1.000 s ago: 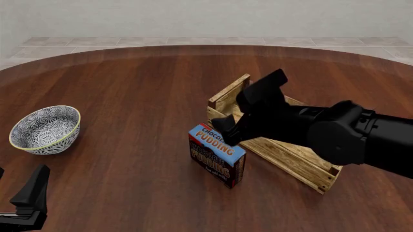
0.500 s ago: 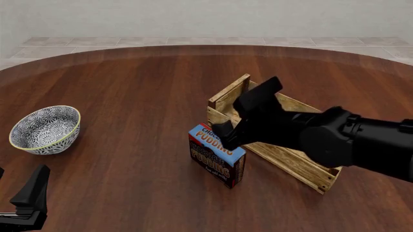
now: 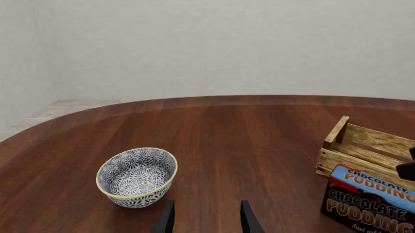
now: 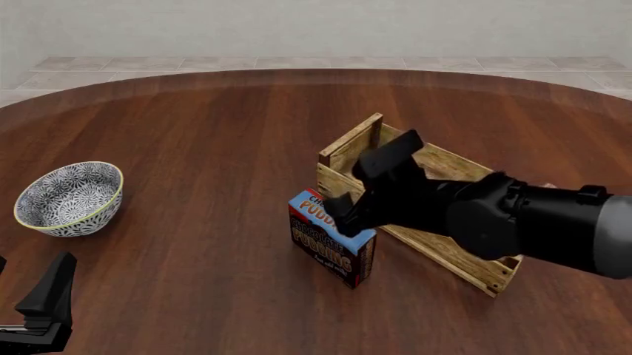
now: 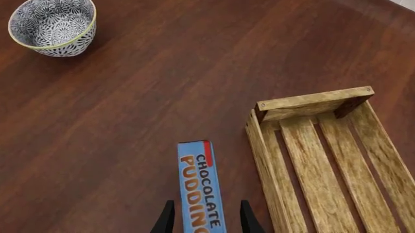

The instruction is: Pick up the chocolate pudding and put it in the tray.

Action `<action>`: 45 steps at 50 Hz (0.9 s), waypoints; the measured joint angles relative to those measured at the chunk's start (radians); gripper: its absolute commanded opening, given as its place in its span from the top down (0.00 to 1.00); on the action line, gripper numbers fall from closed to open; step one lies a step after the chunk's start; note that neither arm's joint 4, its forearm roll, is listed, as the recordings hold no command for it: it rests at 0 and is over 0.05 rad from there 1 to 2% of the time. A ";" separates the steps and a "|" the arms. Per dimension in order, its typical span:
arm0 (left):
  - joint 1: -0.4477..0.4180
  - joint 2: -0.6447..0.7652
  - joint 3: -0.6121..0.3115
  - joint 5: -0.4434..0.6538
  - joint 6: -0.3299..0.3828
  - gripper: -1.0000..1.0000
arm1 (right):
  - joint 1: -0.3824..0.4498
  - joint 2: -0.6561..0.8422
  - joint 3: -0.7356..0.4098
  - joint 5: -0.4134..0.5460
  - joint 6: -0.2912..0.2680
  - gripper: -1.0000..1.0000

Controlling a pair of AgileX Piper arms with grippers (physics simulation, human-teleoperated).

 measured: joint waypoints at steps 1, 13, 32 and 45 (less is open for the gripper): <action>0.000 0.000 0.000 0.000 0.000 0.00 | 0.000 0.002 0.000 -0.001 0.000 0.00; 0.000 0.000 0.000 0.000 0.000 0.00 | 0.001 0.021 0.003 -0.013 0.002 0.00; 0.000 0.000 0.000 0.000 0.000 0.00 | 0.010 0.058 0.008 -0.036 0.012 0.00; 0.000 0.000 0.000 0.000 0.000 0.00 | 0.008 0.076 0.014 -0.047 0.016 0.00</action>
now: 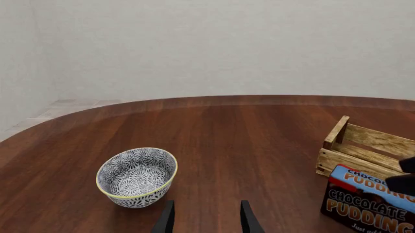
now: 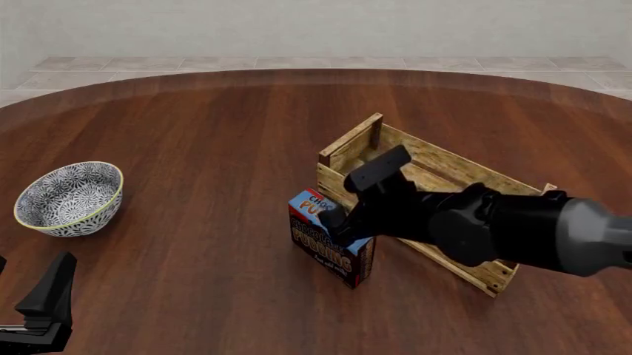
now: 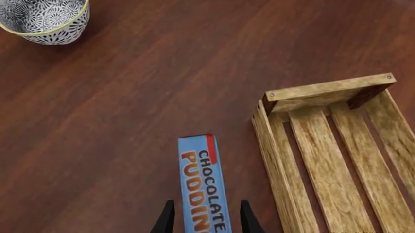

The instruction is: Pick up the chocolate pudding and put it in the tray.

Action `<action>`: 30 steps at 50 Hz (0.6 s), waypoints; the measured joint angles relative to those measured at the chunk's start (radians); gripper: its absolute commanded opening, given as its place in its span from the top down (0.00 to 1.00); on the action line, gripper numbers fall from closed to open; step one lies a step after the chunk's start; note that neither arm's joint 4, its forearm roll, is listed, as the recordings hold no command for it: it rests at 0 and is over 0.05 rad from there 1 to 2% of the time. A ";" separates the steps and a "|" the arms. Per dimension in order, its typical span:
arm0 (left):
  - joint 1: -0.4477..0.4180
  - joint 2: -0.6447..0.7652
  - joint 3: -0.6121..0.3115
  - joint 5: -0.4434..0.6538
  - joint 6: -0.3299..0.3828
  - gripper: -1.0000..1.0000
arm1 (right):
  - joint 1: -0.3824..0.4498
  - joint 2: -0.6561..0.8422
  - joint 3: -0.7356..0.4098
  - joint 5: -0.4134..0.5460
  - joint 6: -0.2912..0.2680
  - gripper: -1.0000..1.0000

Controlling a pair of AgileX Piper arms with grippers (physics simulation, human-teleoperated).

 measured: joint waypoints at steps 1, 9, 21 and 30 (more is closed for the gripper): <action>0.000 0.000 0.000 0.000 0.000 0.00 | -0.001 0.001 0.000 -0.001 0.000 0.00; 0.000 0.000 0.000 0.000 0.000 0.00 | -0.003 0.008 0.003 -0.005 -0.001 0.00; 0.000 0.000 0.000 0.000 0.000 0.00 | -0.003 0.022 0.005 -0.011 -0.003 0.00; 0.000 0.000 0.000 0.000 0.000 0.00 | 0.000 0.031 0.004 -0.013 -0.002 0.00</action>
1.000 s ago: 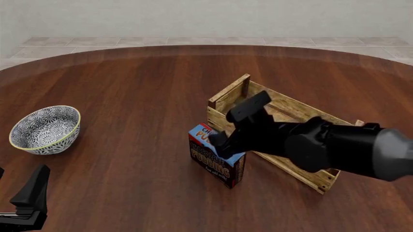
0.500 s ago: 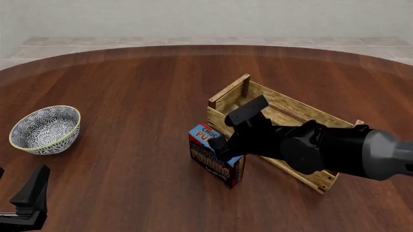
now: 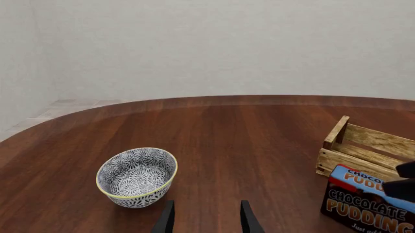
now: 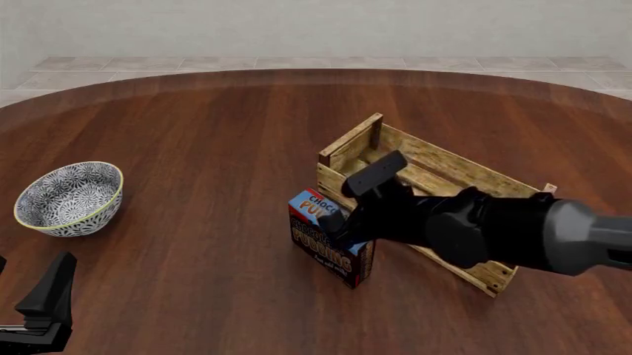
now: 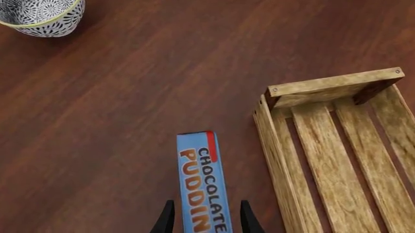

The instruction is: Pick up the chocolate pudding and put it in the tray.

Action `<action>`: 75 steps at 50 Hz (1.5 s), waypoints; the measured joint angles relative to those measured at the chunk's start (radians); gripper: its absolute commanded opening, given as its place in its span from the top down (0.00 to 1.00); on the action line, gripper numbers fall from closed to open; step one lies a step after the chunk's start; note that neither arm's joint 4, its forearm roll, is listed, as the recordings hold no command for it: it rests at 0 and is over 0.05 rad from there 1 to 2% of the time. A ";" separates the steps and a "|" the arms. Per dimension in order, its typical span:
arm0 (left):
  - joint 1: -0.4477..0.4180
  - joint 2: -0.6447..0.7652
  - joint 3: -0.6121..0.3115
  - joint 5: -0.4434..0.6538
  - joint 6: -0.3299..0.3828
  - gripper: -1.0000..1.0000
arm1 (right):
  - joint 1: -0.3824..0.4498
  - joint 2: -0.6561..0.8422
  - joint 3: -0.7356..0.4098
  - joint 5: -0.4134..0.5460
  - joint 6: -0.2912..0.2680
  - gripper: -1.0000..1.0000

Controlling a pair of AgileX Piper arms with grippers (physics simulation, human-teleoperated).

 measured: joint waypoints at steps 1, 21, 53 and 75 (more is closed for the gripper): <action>0.000 0.000 0.000 0.000 0.000 0.00 | 0.000 0.001 0.000 0.000 0.001 0.00; 0.000 0.000 0.000 0.000 0.000 0.00 | 0.004 0.024 0.011 -0.018 0.007 0.00; 0.000 0.000 0.000 0.000 0.000 0.00 | 0.008 0.051 0.022 -0.034 0.013 0.00; 0.000 0.000 0.000 0.000 0.000 0.00 | 0.009 0.066 0.040 -0.052 0.024 0.00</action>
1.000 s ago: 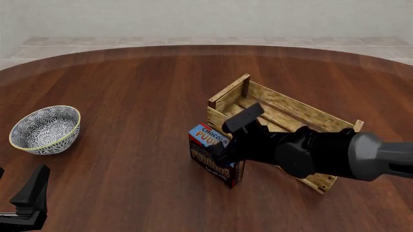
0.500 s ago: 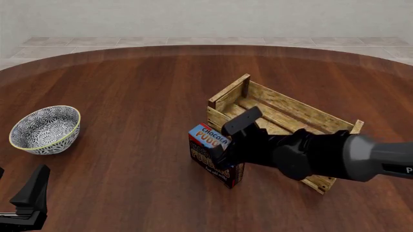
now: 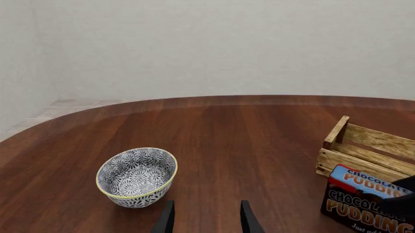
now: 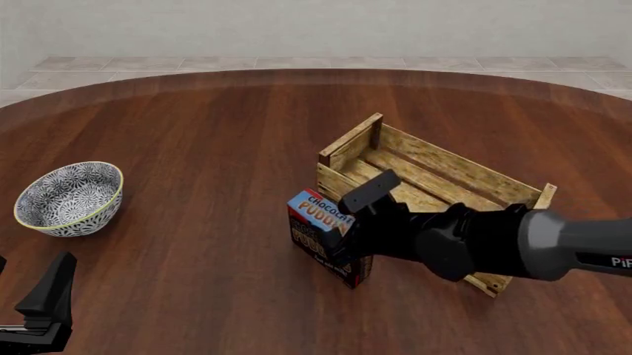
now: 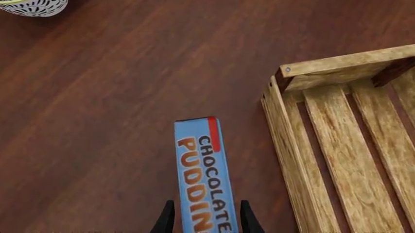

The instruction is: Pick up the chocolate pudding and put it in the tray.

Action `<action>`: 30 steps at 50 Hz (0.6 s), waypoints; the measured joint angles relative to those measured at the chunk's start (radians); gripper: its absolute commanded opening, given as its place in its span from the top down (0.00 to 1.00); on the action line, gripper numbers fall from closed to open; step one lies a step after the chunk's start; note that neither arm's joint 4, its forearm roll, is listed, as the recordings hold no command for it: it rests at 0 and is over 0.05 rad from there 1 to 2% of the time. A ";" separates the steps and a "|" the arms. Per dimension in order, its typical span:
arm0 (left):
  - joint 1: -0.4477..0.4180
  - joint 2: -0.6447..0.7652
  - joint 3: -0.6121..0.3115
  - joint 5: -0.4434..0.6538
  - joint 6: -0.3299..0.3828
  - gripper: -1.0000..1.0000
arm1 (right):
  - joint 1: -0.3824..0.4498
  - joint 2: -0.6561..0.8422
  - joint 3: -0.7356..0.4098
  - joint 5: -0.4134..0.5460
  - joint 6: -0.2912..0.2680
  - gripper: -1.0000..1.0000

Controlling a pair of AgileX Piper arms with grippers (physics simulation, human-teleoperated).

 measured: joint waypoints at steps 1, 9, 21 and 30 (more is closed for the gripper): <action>0.000 0.000 0.000 0.000 0.000 0.00 | 0.000 0.001 0.000 0.000 0.000 0.00; 0.000 0.000 0.000 0.000 0.000 0.00 | 0.000 0.007 0.000 -0.003 0.001 0.00; 0.000 0.000 0.000 0.000 0.000 0.00 | -0.003 0.001 0.001 -0.003 -0.033 1.00; 0.000 0.000 0.000 0.000 0.000 0.00 | 0.001 -0.056 -0.005 0.024 -0.072 1.00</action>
